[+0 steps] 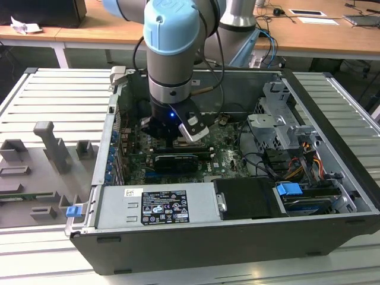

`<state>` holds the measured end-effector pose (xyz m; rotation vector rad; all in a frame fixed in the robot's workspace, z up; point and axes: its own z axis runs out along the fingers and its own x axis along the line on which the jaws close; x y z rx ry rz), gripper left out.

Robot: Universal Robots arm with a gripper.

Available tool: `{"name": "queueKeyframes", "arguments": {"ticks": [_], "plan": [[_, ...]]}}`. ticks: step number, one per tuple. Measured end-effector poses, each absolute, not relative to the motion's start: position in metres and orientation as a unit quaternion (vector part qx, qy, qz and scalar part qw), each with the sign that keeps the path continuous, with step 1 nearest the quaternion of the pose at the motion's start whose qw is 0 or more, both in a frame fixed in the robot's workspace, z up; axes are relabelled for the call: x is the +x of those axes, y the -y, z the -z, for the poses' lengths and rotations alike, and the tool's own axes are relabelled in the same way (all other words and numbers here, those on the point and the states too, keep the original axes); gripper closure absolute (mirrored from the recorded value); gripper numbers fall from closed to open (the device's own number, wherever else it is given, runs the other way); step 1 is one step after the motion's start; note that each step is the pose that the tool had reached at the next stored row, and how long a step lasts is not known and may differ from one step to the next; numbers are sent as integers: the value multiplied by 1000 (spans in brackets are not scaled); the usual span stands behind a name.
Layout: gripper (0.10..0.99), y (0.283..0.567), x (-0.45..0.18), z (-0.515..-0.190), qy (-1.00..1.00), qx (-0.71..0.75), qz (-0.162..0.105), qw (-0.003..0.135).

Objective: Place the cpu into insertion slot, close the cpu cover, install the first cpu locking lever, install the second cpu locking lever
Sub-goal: 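Install the second cpu locking lever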

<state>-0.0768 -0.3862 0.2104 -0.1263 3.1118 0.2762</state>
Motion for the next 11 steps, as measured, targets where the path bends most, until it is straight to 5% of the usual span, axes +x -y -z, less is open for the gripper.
{"name": "queueKeyframes", "arguments": {"ticks": [11], "plan": [[980,387,-78,-200,-992,-52,-111,8]]}}
